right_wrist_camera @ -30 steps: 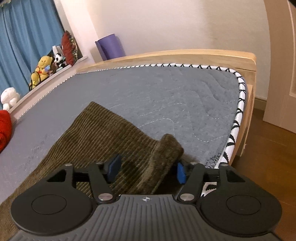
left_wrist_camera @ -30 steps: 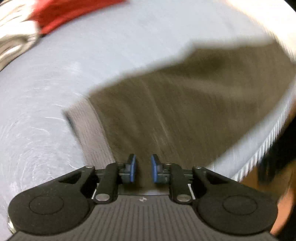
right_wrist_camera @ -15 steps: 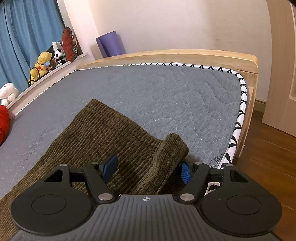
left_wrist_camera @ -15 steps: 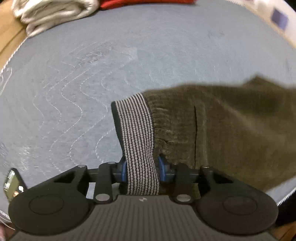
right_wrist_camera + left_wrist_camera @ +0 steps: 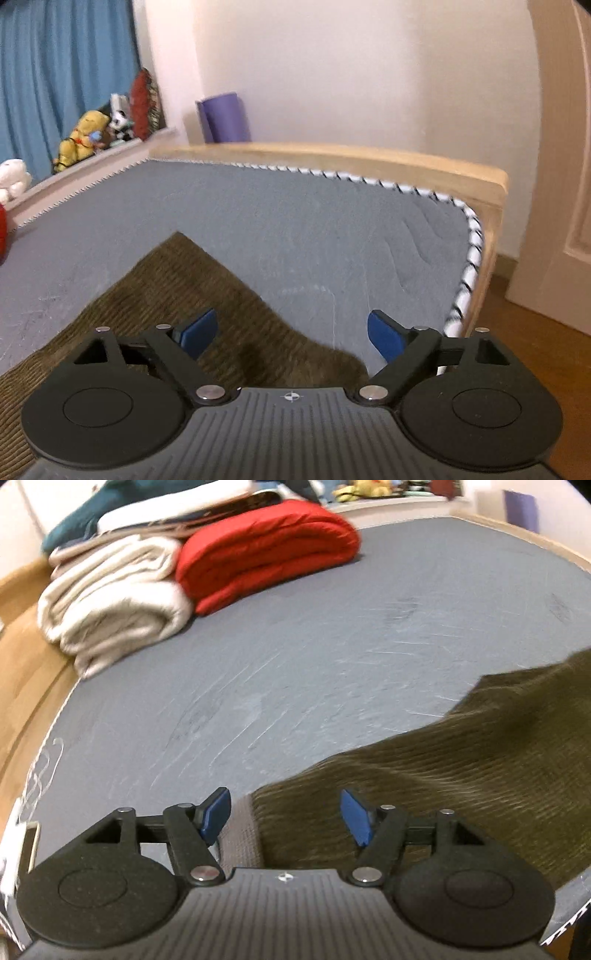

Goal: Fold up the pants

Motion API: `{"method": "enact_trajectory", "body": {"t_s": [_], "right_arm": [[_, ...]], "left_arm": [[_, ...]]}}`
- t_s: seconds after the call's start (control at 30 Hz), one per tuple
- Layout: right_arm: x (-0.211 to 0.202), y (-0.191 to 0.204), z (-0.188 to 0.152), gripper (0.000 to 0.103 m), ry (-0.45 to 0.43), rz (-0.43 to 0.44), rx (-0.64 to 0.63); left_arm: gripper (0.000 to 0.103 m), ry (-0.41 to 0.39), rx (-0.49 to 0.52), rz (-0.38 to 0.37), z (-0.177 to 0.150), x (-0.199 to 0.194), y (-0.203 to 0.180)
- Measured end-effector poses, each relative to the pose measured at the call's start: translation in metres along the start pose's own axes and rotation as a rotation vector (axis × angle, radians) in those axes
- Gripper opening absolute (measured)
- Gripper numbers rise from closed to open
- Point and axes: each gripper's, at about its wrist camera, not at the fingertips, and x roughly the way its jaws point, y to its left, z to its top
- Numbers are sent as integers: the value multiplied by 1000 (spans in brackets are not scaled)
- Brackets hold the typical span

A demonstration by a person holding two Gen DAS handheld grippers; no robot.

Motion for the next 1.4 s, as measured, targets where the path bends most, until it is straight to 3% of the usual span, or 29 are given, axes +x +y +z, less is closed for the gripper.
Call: {"method": "enact_trajectory", "body": {"t_s": [0.07, 0.13, 0.3, 0.67, 0.83, 0.93, 1.03, 1.1, 1.13, 1.2, 1.27, 1.4], "right_arm": [[12, -1, 1, 101, 47, 102, -34], [32, 0, -1, 103, 161, 190, -69], [46, 1, -2, 103, 217, 245, -183], [43, -4, -2, 93, 224, 280, -251], [40, -11, 4, 99, 180, 236, -156], [43, -4, -6, 100, 201, 227, -233], [38, 4, -7, 88, 203, 253, -245], [35, 4, -6, 64, 194, 241, -246], [34, 1, -4, 58, 192, 246, -235], [30, -6, 4, 34, 194, 269, -196], [27, -9, 13, 27, 201, 300, -161], [24, -3, 24, 26, 224, 305, -178]], "left_arm": [[73, 0, 37, -8, 2, 8, -11], [73, 1, 60, -20, 2, 16, -25], [75, -13, 81, -25, 8, 22, -39], [76, -60, 71, -62, 29, 13, -56], [77, -70, 105, -67, 29, 13, -66], [78, -66, 105, -61, 29, 14, -66], [78, -63, 92, -53, 29, 16, -62], [78, -63, 83, -52, 30, 17, -61], [78, -64, 80, -53, 32, 17, -61], [78, -68, 81, -57, 34, 17, -62], [78, -74, 85, -62, 36, 16, -65], [78, -86, 91, -72, 40, 13, -71]]}}
